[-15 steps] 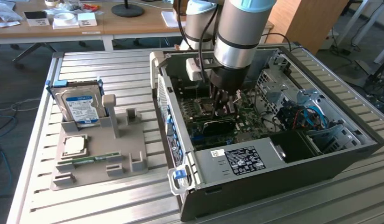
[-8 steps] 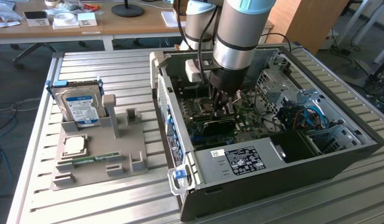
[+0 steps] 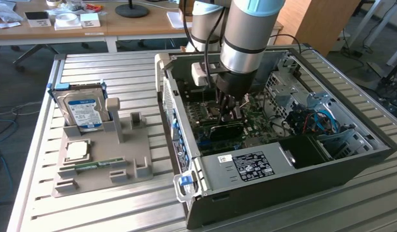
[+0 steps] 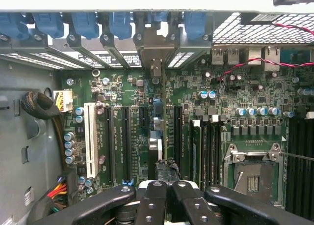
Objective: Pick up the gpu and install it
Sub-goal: 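Press down on the gpu until it lock into place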
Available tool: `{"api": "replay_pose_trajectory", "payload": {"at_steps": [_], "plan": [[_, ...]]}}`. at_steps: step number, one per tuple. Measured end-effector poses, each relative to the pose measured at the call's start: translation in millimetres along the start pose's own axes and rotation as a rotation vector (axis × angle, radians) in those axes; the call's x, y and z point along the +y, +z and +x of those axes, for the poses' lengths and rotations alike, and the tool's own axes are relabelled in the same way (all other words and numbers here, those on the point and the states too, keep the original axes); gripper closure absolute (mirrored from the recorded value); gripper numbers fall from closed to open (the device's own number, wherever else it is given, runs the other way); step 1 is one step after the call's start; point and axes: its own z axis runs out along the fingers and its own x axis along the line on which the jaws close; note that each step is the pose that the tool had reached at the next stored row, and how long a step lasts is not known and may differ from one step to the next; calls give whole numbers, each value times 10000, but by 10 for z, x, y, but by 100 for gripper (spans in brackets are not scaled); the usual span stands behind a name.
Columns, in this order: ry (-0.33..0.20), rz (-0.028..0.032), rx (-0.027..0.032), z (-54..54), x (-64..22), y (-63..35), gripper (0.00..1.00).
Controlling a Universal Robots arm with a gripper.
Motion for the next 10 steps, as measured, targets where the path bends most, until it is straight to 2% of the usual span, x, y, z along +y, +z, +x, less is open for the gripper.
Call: {"api": "replay_pose_trajectory", "payload": {"at_steps": [10], "plan": [[0,1,-3,0,0,33,89]]}}
